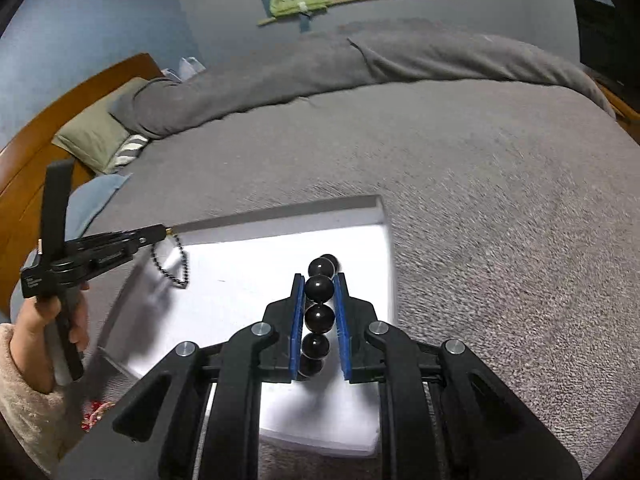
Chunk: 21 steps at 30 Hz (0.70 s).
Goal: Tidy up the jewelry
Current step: 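Lower both bracelets into the grey tray and open both tools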
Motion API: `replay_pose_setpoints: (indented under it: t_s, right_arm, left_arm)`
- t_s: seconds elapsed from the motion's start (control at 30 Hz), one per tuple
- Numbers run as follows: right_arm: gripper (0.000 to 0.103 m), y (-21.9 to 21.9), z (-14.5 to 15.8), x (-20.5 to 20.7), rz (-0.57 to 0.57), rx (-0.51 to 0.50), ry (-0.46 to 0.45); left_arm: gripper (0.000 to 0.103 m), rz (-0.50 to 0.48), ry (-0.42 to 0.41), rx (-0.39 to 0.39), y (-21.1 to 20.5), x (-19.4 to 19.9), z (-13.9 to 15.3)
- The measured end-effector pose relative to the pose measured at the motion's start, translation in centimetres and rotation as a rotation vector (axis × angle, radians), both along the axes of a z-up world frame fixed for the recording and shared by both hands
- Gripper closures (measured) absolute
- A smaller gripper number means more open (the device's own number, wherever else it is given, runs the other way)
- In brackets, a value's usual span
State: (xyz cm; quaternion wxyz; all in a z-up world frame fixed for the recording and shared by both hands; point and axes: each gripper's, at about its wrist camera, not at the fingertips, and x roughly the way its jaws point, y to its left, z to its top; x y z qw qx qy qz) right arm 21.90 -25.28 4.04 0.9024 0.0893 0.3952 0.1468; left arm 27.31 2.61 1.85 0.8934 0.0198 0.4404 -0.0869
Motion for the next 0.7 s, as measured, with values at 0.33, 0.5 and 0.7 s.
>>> replay_pose_setpoints:
  t_s: [0.33, 0.5, 0.7]
  right_arm:
    - [0.088, 0.9, -2.7, 1.3, 0.006, -0.051, 0.058]
    - [0.088, 1.3, -2.7, 0.8, 0.001, -0.075, 0.043]
    - [0.063, 1.3, -1.9, 0.4, 0.003, -0.032, 0.027]
  left_arm:
    - [0.096, 0.007, 0.095, 0.037, -0.2, 0.4, -2.6]
    - [0.091, 0.026, 0.115, 0.042, 0.0, 0.7, -2.9]
    - [0.069, 0.021, 0.064, 0.049, -0.2, -0.6, -2.1]
